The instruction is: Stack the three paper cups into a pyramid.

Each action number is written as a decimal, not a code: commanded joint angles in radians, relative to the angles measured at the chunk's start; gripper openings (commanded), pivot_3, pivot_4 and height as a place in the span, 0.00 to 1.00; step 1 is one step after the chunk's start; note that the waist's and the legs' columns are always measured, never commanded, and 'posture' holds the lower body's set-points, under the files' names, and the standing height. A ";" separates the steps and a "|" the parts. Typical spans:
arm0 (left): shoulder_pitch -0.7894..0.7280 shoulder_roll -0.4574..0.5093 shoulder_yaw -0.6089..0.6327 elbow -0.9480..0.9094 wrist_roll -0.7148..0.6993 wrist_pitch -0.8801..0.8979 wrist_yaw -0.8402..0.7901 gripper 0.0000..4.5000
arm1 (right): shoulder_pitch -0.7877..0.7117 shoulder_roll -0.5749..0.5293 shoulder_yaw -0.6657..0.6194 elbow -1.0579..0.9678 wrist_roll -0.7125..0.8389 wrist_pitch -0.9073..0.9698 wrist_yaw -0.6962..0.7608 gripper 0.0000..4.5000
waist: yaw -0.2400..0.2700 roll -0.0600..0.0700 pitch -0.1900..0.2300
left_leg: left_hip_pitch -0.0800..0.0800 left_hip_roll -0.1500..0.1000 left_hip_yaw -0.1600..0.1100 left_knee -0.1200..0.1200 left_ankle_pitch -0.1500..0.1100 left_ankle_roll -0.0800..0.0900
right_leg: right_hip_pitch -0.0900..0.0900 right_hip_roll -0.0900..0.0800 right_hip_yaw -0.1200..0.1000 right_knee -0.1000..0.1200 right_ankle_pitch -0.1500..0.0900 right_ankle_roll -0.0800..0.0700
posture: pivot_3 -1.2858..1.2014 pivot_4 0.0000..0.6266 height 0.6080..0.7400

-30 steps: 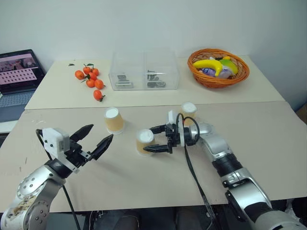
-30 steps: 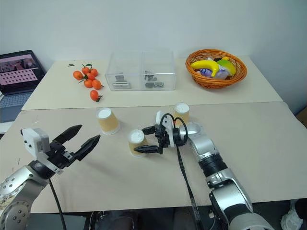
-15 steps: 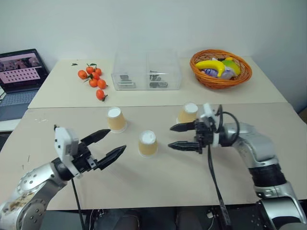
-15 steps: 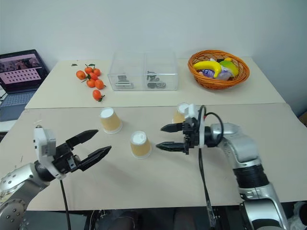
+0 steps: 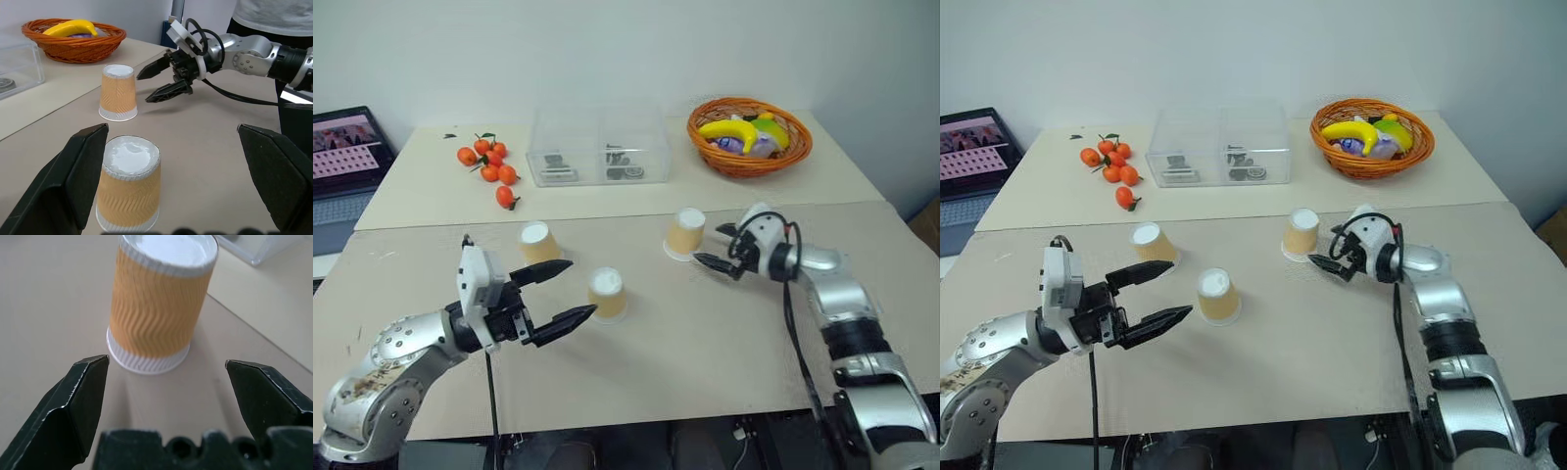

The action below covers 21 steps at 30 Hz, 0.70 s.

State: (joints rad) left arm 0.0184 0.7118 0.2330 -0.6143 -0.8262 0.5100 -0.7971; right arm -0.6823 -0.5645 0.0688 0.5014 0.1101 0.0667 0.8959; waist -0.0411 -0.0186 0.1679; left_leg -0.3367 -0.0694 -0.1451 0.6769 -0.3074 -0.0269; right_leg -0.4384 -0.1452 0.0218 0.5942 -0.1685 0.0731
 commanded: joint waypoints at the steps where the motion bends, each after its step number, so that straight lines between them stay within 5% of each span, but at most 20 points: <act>1: 0.000 0.006 0.020 -0.019 -0.013 0.006 0.009 1.00 | -0.082 0.015 -0.011 0.082 -0.012 -0.067 0.005 0.99 | 0.000 0.000 0.000 | 0.000 0.000 0.000 0.000 0.000 0.000 | 0.000 0.000 0.000 0.000 0.000 0.000 | 0.52 0.24 0.99; 21: 0.087 -0.045 0.046 -0.049 -0.010 0.004 0.101 1.00 | -0.266 0.117 -0.030 0.290 0.004 -0.123 0.052 0.99 | -0.004 0.000 0.000 | 0.000 0.000 0.000 0.000 0.001 -0.001 | -0.001 0.001 0.002 0.000 0.000 0.000 | 0.52 0.24 0.99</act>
State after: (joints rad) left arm 0.1009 0.6675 0.2523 -0.6250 -0.8262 0.5276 -0.6987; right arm -0.9133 -0.4493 0.0638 0.8035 0.0984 -0.0327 0.9414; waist -0.0448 -0.0183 0.1679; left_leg -0.3367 -0.0696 -0.1448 0.6767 -0.3067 -0.0283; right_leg -0.4392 -0.1447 0.0235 0.5940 -0.1682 0.0733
